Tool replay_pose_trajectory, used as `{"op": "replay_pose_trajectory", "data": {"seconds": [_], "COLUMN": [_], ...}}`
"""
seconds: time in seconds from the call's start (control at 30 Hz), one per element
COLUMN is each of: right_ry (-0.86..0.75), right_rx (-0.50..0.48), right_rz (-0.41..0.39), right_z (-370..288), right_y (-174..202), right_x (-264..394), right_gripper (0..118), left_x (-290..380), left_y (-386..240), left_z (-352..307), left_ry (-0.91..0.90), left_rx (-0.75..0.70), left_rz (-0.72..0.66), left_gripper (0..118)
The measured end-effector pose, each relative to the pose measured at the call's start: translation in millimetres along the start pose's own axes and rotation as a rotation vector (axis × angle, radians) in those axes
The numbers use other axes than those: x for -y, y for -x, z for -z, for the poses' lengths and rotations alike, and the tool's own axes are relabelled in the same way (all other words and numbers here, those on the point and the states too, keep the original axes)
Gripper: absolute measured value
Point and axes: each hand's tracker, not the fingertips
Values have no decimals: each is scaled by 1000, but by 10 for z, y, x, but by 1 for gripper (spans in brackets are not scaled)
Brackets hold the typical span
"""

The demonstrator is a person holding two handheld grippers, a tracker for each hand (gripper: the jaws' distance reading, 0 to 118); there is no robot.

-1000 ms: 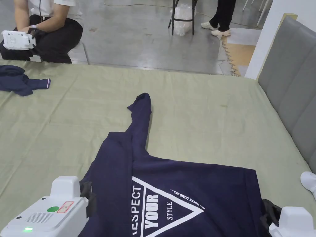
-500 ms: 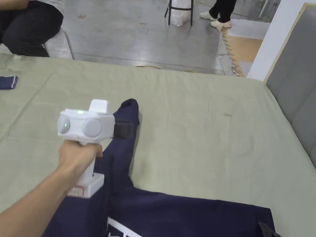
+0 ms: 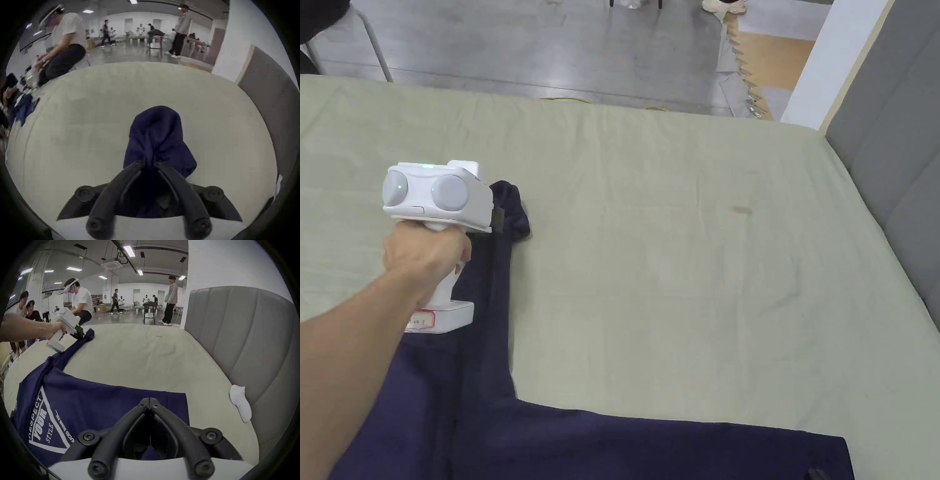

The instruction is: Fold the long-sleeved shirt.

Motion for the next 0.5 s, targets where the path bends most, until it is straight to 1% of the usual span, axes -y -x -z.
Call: {"op": "replay_pose_trajectory", "data": {"seconds": [0.07,0.1,0.13,0.17,0.2,0.27,0.33,0.4,0.47,0.5], "right_ry": [-6,-12,-19,-28,-37,-53,-76,-96,-110,-121], "right_rx": [0,1,4,5,6,8,9,9,-13,-10], "right_rz": [9,20,31,40,45,44,33,39,70,71], "right_z": [-86,-136,-190,-263,-330,-487,-663,-843,-1016,-1112], "right_y": [-22,-35,-47,-42,-47,-42,-19,-9,-11,4], "right_x": [-7,-17,-29,-57,-68,-83,-97,-83,-45,-14], "right_gripper": [0,0,0,0,0,0,0,0,0,0], "left_x": [-20,0,3,13,-2,111,232,479,765,955], "left_y": [-12,-18,6,47,75,77,142,177,223,210], "left_z": [-150,-330,-494,-689,-901,-1370,-1839,-2294,-2677,-2850], "left_ry": [-11,-74,-122,-150,-183,-264,-333,-409,-421,-453], "left_rx": [33,-11,-25,18,26,-20,-5,-47,-28,-50], "left_rz": [53,59,47,19,9,74,94,77,83,78], "left_gripper": [12,12,12,12,12,12,12,12,12,12]}}
